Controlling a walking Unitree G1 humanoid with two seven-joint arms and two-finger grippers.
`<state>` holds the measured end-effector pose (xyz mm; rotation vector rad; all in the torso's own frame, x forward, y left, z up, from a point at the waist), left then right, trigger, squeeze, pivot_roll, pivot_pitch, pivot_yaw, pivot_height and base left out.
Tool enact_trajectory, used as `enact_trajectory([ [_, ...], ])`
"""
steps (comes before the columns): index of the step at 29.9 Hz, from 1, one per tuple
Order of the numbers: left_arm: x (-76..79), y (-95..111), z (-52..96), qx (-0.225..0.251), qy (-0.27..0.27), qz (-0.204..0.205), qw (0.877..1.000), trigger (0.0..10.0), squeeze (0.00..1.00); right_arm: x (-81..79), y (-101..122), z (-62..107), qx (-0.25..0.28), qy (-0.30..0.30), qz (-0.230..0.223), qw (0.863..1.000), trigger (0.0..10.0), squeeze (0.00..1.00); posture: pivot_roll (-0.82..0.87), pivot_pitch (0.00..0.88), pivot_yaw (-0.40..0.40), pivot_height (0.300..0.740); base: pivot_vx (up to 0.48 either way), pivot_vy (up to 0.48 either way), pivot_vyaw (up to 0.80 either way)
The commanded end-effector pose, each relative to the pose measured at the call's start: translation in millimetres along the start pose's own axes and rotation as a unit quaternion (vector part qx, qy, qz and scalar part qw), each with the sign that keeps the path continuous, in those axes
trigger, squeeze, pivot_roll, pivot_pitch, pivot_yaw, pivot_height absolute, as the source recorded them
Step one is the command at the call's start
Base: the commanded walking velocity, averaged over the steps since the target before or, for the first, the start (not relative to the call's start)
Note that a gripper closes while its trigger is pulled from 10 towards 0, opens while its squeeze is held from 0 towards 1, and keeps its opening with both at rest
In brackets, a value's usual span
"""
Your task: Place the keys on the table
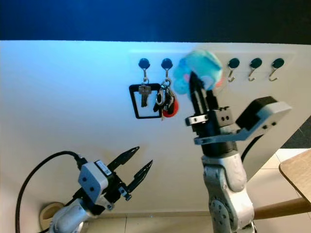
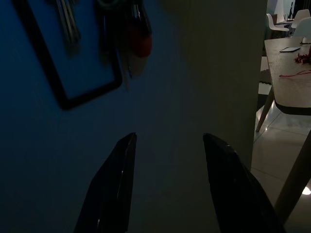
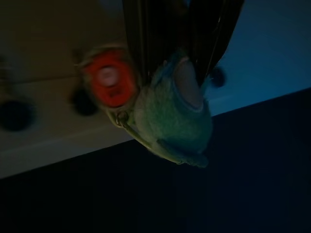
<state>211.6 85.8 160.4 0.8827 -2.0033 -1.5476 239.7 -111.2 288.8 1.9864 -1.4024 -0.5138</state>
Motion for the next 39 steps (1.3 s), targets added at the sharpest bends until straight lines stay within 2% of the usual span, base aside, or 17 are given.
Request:
enact_trajectory([
  [1,1.0,1.3,2.1,-0.005,0.001,-0.011,1.0,10.0,0.0,-14.3,5.3,7.2,0.011,0.052,0.029,0.998,4.0,0.0,0.04,0.104,-0.011,0.74,0.0,0.0,0.0],
  [15,-18.6,-4.3,13.3,-0.005,0.071,-0.013,0.997,10.0,0.0,-0.4,-43.3,67.9,-0.113,0.024,0.097,0.988,1.1,0.0,0.04,0.103,-0.01,0.74,0.0,0.0,0.0],
  [16,-20.9,-7.6,16.5,-0.01,0.08,-0.012,0.997,10.0,0.0,9.7,-56.0,84.4,-0.153,-0.002,0.109,0.982,3.9,0.0,0.04,0.101,-0.01,0.74,0.0,0.0,0.0],
  [17,-23.6,-12.3,20.4,-0.019,0.092,-0.011,0.996,10.0,0.0,20.9,-69.0,103.9,-0.199,-0.029,0.127,0.971,10.0,0.0,0.05,0.103,-0.012,0.74,0.0,0.0,0.0],
  [20,-33.9,-32.8,37.5,-0.058,0.137,-0.004,0.989,10.0,0.0,44.0,-94.5,152.0,-0.301,-0.073,0.18,0.934,10.0,0.0,0.04,0.1,-0.014,0.74,0.0,0.0,0.0],
  [23,-37.4,-41.4,44.1,-0.078,0.152,-0.002,0.985,10.0,0.0,46.6,-101.4,162.6,-0.325,-0.072,0.195,0.923,10.0,0.0,0.04,0.099,-0.014,0.74,0.0,0.0,0.0],
  [25,-44.0,-69.7,61.1,-0.142,0.178,0.014,0.974,10.0,0.0,50.1,-120.2,183.9,-0.373,-0.072,0.205,0.902,10.0,0.0,0.04,0.097,-0.018,0.74,0.0,0.0,0.0],
  [27,-44.0,-69.7,61.1,-0.142,0.178,0.014,0.974,10.0,0.0,50.1,-120.2,183.9,-0.373,-0.072,0.205,0.902,10.0,0.0,0.04,0.097,-0.018,0.74,0.0,0.0,0.0],
  [29,-48.0,-87.9,71.8,-0.18,0.198,0.034,0.963,10.0,0.0,52.0,-131.9,194.7,-0.4,-0.072,0.206,0.89,10.0,0.0,0.04,0.092,-0.024,0.74,0.0,0.0,0.0],
  [30,-58.0,-118.9,91.1,-0.236,0.252,0.072,0.936,10.0,0.0,57.1,-153.4,213.9,-0.454,-0.079,0.193,0.867,10.0,0.0,0.03,0.076,-0.033,0.74,0.0,0.0,0.0],
  [31,-58.0,-118.9,91.1,-0.236,0.252,0.072,0.936,10.0,0.0,57.1,-153.4,213.9,-0.454,-0.079,0.193,0.867,10.0,0.0,0.03,0.076,-0.033,0.74,0.0,0.0,0.0],
  [33,-66.5,-159.4,122.1,-0.309,0.333,0.125,0.882,10.0,0.0,64.8,-181.3,244.6,-0.536,-0.112,0.145,0.824,10.0,0.0,0.02,0.068,-0.029,0.74,0.0,0.0,0.0],
  [34,-66.5,-159.4,122.1,-0.309,0.333,0.125,0.882,10.0,0.0,64.8,-181.3,244.6,-0.536,-0.112,0.145,0.824,10.0,0.0,0.02,0.068,-0.029,0.74,0.0,0.0,0.0],
  [35,-67.4,-175.6,135.2,-0.341,0.366,0.146,0.853,10.0,0.0,60.8,-196.1,261.4,-0.582,-0.122,0.095,0.799,10.0,0.0,0.01,0.066,-0.017,0.74,0.0,0.0,0.0],
  [36,-67.4,-175.6,135.2,-0.341,0.366,0.146,0.853,10.0,0.0,60.8,-196.1,261.4,-0.582,-0.122,0.095,0.799,10.0,0.0,0.01,0.066,-0.017,0.74,0.0,0.0,0.0],
  [37,-65.4,-192.6,146.8,-0.36,0.414,0.198,0.813,10.0,0.0,43.1,-212.9,285.8,-0.647,-0.108,0.023,0.754,10.0,0.0,0.01,0.053,-0.007,0.74,0.0,0.0,0.0],
  [39,-64.7,-196.1,148.5,-0.357,0.428,0.216,0.801,10.0,0.0,36.5,-216.2,293.0,-0.666,-0.099,0.006,0.739,10.0,0.0,0.01,0.051,-0.001,0.74,0.0,0.0,0.0],
])
Point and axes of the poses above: a point about 5 cm out from each wrist's last joint towards the gripper, its own z axis pointing back from the gripper into the wrist, its own y axis along the axis of the wrist's last joint, x = y × z, the point moved 2 cm from there along -z, pointing out of the wrist towards the gripper, and after that the axes turned 13 degrees about z, right-handed, at the moved point
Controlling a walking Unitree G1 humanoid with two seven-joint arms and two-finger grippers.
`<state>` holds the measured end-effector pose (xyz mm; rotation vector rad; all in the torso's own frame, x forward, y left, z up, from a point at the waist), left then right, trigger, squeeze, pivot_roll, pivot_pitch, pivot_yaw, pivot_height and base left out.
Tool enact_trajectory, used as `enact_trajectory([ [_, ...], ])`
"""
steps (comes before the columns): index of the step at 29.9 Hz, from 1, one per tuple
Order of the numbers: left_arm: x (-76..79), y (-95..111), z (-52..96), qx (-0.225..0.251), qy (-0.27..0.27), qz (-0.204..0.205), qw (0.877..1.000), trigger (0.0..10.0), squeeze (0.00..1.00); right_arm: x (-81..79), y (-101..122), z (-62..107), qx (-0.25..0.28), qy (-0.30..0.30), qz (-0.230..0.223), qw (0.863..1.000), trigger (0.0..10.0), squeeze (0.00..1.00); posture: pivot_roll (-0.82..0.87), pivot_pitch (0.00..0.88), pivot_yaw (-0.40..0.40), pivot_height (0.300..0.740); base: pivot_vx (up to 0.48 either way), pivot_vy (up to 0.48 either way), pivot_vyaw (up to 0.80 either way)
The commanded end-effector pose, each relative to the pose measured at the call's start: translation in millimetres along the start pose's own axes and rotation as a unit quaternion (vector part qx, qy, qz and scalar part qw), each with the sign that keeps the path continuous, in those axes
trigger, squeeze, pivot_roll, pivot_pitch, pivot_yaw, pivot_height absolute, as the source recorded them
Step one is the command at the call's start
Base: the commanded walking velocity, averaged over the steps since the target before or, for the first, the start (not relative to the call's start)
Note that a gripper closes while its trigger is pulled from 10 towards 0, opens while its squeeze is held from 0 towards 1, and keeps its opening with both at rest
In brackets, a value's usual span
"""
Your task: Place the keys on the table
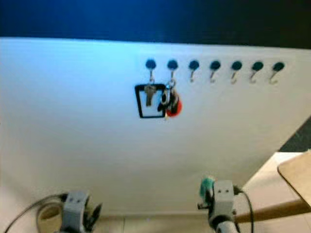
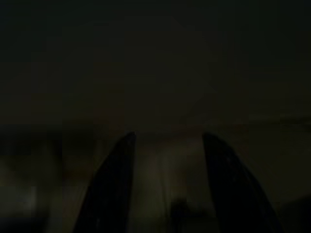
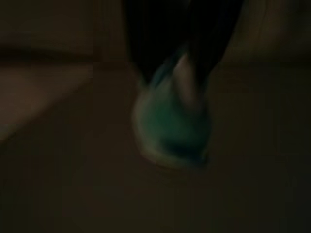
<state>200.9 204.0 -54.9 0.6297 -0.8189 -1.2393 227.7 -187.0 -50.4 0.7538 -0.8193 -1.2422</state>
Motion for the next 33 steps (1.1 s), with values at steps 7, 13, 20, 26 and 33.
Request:
enact_trajectory([
  [7,-2.9,-9.9,-10.8,-0.014,0.045,0.109,0.993,10.0,0.0,-13.9,-35.4,3.9,-0.084,0.031,0.016,0.996,10.0,0.0,0.0,0.035,0.017,0.74,0.0,0.0,0.0],
  [13,-5.4,-9.0,-18.0,-0.025,0.053,0.078,0.995,10.0,0.0,-8.5,-33.2,0.0,-0.077,0.028,0.02,0.996,10.0,0.0,-0.01,0.026,0.016,0.74,0.0,0.0,0.0],
  [20,-10.6,-13.2,-18.2,-0.026,0.076,0.101,0.992,10.0,0.0,-10.0,-37.3,-0.9,-0.096,0.037,0.019,0.994,10.0,0.0,0.0,0.013,0.002,0.74,0.0,0.0,0.0],
  [26,-9.2,-14.8,-18.9,-0.026,0.069,0.101,0.992,10.0,0.0,-12.2,-43.0,0.8,-0.112,0.041,0.025,0.993,10.0,0.0,0.01,0.013,-0.004,0.74,0.0,0.0,0.0],
  [33,-9.9,-18.4,-17.8,-0.03,0.066,0.098,0.992,10.0,0.0,-14.9,-39.5,-1.3,-0.105,0.046,0.031,0.993,10.0,0.0,0.01,0.016,-0.002,0.74,0.0,0.0,0.0],
])
Point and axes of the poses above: a point about 5 cm out from each wrist's last joint towards the gripper, its own z axis pointing back from the gripper into the wrist, its own y axis along the axis of the wrist's last joint, x = y × z, the point moved 2 cm from there along -z, pointing out of the wrist towards the gripper, and after that the axes turned 13 degrees about z, right-handed, at the moved point
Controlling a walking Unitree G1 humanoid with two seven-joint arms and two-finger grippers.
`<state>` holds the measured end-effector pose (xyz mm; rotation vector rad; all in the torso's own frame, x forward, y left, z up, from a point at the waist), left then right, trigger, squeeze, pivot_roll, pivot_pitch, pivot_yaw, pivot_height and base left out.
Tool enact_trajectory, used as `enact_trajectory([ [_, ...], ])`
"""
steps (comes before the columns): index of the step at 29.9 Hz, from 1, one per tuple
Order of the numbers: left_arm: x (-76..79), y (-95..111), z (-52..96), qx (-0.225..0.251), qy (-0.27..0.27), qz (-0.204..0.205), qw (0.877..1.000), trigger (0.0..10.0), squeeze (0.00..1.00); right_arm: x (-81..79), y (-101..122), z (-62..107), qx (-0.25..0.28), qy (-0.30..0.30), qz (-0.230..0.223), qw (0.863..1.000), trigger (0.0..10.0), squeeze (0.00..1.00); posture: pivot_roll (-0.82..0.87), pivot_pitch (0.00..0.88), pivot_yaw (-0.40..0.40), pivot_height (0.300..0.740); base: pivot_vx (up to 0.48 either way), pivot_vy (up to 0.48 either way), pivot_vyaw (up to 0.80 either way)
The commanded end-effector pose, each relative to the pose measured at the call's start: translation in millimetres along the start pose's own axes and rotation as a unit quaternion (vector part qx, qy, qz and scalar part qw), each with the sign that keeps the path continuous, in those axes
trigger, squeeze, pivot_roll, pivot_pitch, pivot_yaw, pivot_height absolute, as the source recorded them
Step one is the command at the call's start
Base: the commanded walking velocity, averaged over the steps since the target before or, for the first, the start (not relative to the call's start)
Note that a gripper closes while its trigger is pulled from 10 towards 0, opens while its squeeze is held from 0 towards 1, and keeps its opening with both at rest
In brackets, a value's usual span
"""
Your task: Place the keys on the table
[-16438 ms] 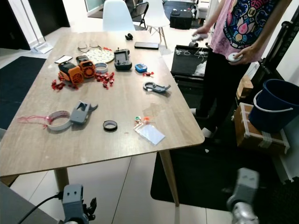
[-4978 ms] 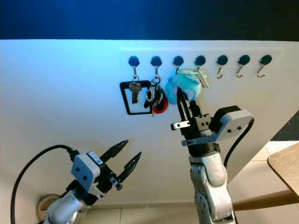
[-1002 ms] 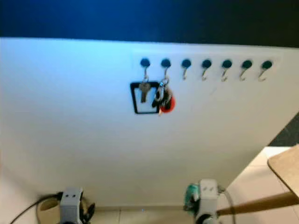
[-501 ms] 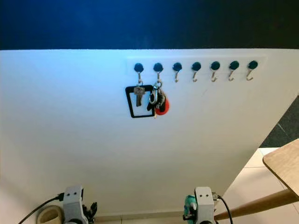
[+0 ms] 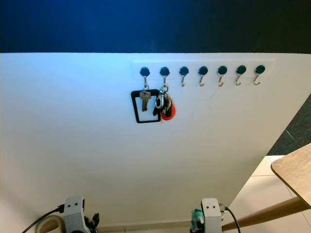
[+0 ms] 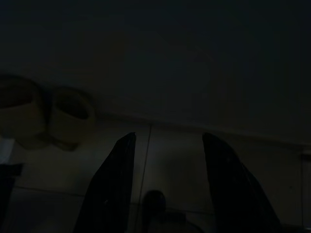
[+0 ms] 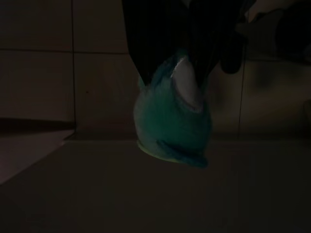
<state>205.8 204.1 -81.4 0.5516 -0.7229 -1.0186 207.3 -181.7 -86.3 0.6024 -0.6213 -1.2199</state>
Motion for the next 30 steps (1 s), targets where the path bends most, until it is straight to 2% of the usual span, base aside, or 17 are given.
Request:
enact_trajectory([
  [1,-5.3,1.0,0.8,0.001,0.005,-0.007,1.0,10.0,0.0,-2.8,0.5,-0.3,0.003,0.003,0.005,1.0,10.0,0.0,0.01,0.016,-0.002,0.74,0.0,0.0,0.0],
  [11,-7.7,-2.3,2.0,-0.004,0.003,-0.011,1.0,10.0,0.0,-2.6,2.1,-0.1,0.011,0.004,0.005,1.0,10.0,0.0,0.01,0.009,-0.004,0.74,-0.253,0.0,0.0],
  [30,-3.3,-1.3,0.9,-0.004,-0.015,-0.027,1.0,10.0,0.0,-8.5,-1.6,0.1,0.003,0.016,0.012,1.0,10.0,0.0,0.02,0.008,0.001,0.74,-0.308,0.0,0.0],
])
Point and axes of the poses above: a point about 5 cm out from each wrist's last joint towards the gripper, its own z axis pointing back from the gripper into the wrist, its own y axis along the axis of the wrist's last joint, x = y × z, the point moved 2 cm from there along -z, pointing out of the wrist towards the gripper, and after that the axes turned 13 degrees about z, right-handed, at the moved point
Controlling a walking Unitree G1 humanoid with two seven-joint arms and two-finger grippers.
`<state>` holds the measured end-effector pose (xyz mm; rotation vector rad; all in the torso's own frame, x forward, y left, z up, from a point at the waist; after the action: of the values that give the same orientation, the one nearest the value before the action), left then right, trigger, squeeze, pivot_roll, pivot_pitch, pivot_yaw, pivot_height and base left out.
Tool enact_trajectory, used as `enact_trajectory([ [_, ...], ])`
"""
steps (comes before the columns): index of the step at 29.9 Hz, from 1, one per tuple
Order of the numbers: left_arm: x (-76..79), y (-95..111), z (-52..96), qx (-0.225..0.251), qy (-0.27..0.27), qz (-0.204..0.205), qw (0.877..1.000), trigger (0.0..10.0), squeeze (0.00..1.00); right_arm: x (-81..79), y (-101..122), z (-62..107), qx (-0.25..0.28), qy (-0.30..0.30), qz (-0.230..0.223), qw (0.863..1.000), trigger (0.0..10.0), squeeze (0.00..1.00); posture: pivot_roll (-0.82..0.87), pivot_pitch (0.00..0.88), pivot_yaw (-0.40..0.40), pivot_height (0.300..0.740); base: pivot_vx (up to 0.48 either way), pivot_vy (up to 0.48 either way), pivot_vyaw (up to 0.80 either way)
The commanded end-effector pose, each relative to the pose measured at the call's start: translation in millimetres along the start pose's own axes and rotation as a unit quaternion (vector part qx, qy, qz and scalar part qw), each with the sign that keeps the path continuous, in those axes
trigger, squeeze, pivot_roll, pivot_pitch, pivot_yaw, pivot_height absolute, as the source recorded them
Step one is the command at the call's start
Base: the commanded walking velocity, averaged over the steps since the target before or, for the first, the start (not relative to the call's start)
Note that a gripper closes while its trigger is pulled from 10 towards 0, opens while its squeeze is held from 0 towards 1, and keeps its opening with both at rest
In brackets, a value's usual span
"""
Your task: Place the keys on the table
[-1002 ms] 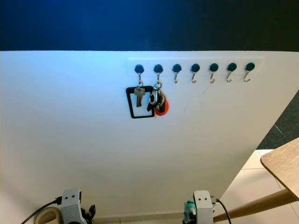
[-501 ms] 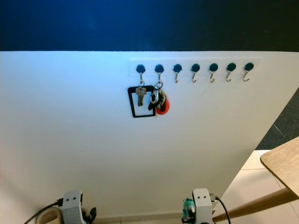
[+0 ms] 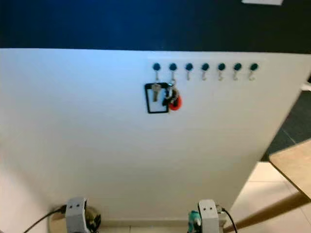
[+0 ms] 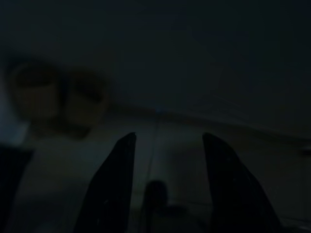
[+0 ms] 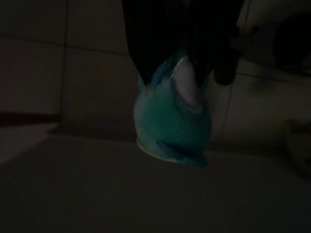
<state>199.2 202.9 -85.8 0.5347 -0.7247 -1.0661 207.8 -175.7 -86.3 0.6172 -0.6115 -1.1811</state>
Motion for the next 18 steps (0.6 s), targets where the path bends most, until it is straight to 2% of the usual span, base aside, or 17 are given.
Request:
enact_trajectory([
  [1,-1.2,6.1,-1.2,0.008,-0.003,-0.01,1.0,10.0,0.0,-2.9,-3.2,1.0,-0.003,0.002,-0.001,1.0,10.0,0.0,0.02,0.008,0.001,0.74,-0.311,0.0,0.0],
  [18,3.8,11.0,-3.6,0.01,-0.017,-0.027,0.999,10.0,0.0,-7.0,-4.0,0.6,-0.004,0.003,-0.006,1.0,10.0,0.0,0.03,0.01,0.012,0.74,-0.309,0.0,0.0],
])
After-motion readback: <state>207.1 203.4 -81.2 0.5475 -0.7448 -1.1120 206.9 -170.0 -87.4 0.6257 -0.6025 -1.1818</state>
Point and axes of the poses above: a point about 5 cm out from each wrist's last joint towards the gripper, its own z axis pointing back from the gripper into the wrist, its own y axis along the axis of the wrist's last joint, x = y × z, the point moved 2 cm from there along -z, pointing out of the wrist towards the gripper, and after that the axes turned 13 degrees about z, right-handed, at the moved point
